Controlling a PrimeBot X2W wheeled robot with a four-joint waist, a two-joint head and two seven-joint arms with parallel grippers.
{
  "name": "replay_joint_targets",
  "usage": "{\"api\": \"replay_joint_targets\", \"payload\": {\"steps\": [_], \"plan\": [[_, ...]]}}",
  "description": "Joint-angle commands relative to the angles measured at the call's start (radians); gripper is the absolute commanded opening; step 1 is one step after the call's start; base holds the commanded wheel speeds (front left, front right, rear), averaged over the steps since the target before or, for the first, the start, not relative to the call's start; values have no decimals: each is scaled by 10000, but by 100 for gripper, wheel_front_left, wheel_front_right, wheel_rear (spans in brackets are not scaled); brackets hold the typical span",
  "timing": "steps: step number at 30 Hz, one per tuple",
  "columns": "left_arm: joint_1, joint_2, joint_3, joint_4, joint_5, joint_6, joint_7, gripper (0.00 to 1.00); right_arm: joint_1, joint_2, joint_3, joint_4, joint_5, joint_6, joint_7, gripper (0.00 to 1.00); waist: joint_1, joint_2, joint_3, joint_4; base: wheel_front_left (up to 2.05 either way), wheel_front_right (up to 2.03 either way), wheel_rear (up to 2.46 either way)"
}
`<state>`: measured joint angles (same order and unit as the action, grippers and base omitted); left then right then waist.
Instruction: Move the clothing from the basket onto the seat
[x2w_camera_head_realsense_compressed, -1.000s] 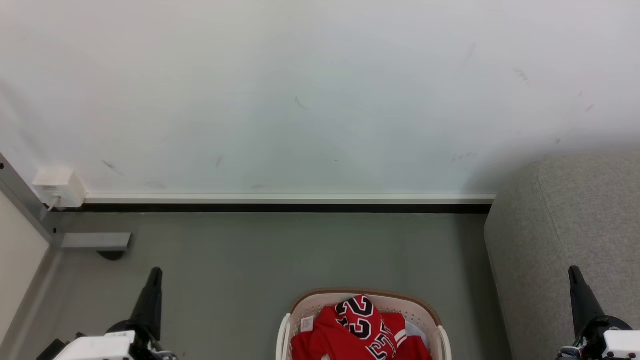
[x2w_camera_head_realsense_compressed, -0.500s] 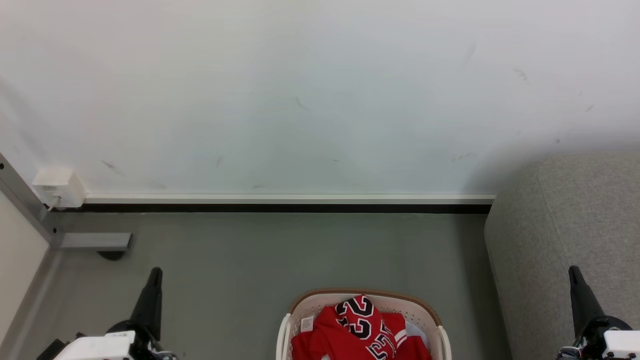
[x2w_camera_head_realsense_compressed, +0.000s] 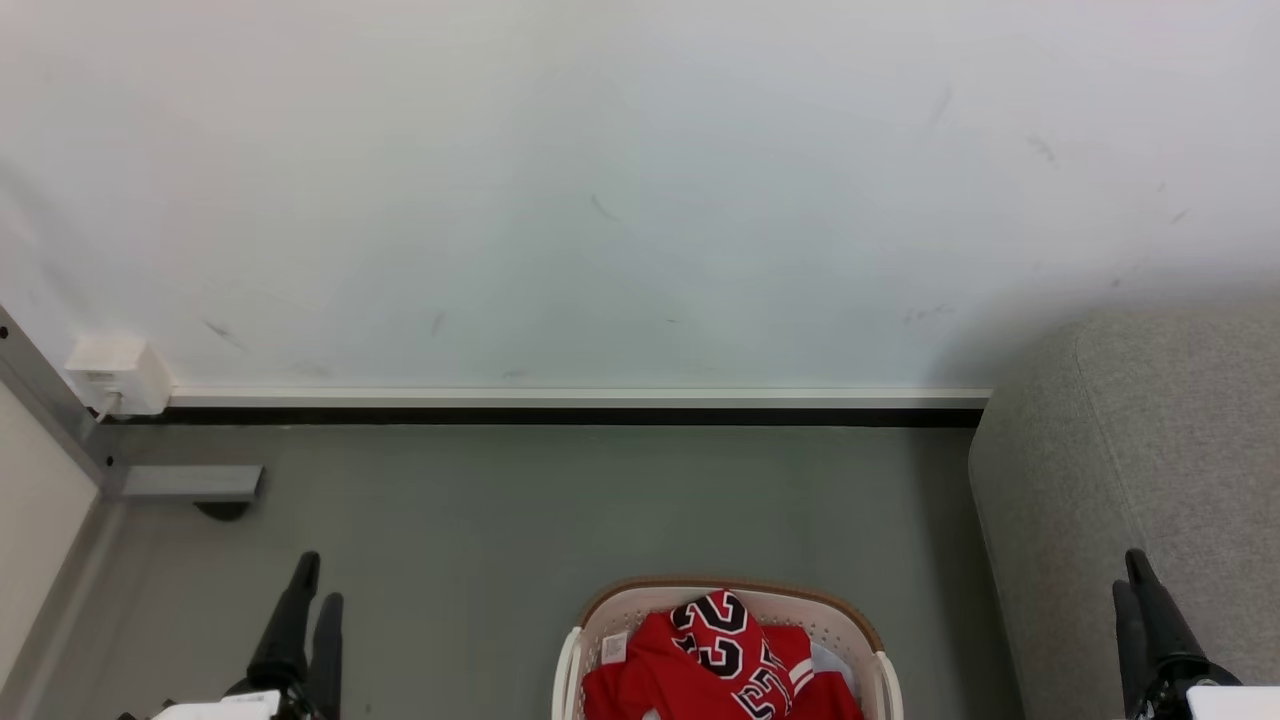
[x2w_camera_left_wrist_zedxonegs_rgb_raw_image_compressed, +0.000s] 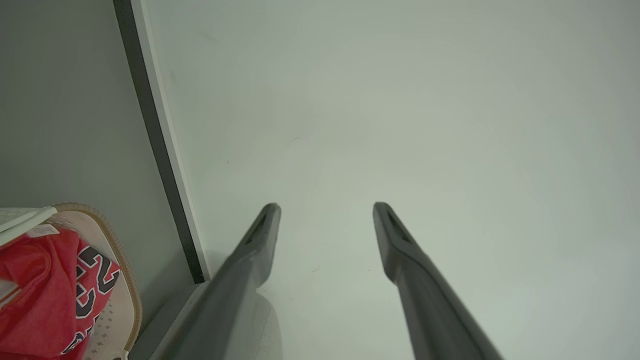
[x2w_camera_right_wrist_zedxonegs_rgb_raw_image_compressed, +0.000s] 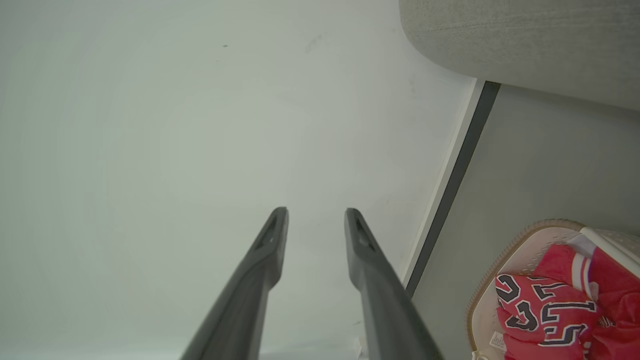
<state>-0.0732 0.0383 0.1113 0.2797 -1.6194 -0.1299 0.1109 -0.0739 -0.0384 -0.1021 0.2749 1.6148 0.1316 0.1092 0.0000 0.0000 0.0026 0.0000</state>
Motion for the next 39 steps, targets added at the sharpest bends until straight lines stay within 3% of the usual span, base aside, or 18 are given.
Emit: {"api": "replay_joint_targets", "payload": {"steps": [1, 16, 28, 39], "plan": [[-189, 57, -22, -214, 3, -2, -140, 100, -163, -83, 151, -264, -66, 1, -164, 100, 0, 0, 5, 0, 0, 0, 0], [-225, 242, -365, -684, 871, -3, -857, 100, -178, -99, 640, -916, -718, -1, -838, 100, 0, 0, 25, -9, 0, 0, 0], [-203, 179, -119, -1086, 3504, -4, -1348, 100, -196, -111, 954, -1335, -2640, -3, -1333, 100, 0, 0, 35, -53, 0, 0, 0], [-59, 207, -298, -1466, 6291, -5, -1757, 100, -169, -120, 1180, -1537, -5445, -5, -1739, 100, 0, 0, 20, -108, 0, 0, 0]]}}
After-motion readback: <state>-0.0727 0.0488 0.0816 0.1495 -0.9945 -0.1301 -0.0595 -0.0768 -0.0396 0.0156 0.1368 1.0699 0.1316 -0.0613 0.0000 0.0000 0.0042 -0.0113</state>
